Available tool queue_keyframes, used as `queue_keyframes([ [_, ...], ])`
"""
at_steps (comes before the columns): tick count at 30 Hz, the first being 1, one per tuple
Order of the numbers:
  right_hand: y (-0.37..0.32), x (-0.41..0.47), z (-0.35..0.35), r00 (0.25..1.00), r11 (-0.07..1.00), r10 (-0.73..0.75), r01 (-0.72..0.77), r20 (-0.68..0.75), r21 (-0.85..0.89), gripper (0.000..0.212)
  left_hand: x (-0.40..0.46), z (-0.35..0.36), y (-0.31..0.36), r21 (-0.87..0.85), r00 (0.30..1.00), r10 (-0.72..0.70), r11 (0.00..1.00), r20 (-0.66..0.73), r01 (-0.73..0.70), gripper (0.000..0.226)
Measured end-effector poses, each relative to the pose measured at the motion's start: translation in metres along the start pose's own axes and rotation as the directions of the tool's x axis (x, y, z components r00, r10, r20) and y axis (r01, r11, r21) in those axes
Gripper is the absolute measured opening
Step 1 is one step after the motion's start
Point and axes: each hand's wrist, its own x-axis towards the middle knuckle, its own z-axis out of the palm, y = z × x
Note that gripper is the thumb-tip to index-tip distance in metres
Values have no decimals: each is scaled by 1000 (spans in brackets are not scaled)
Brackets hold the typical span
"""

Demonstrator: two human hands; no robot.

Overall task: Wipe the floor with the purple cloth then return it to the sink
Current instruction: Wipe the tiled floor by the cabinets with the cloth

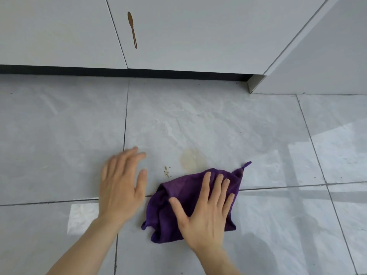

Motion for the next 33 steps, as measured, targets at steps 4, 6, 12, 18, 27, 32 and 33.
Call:
queue_keyframes([
  [4,-9,12,16,998,995,-15,10,-53,-96,107,26,19,-28,192,991,-87,979,105,65,62],
  [6,-1,23,20,990,989,-105,94,-95,-113,84,30,29,-34,242,986,-89,969,143,52,66],
  [12,9,62,22,970,982,-168,181,-174,60,48,29,33,-36,236,988,-97,970,124,66,65],
  [18,-20,109,4,987,877,-40,108,-153,468,42,34,30,-37,216,983,-99,974,151,65,66],
  [27,-68,81,30,917,909,-393,398,62,-125,72,34,28,-39,180,986,-76,983,148,48,67],
  [32,-44,58,35,924,891,-373,381,79,-247,64,34,28,-39,211,981,-77,977,176,39,73],
  [33,-33,56,31,936,901,-347,351,61,-254,63,34,28,-39,221,980,-79,975,181,38,73],
])
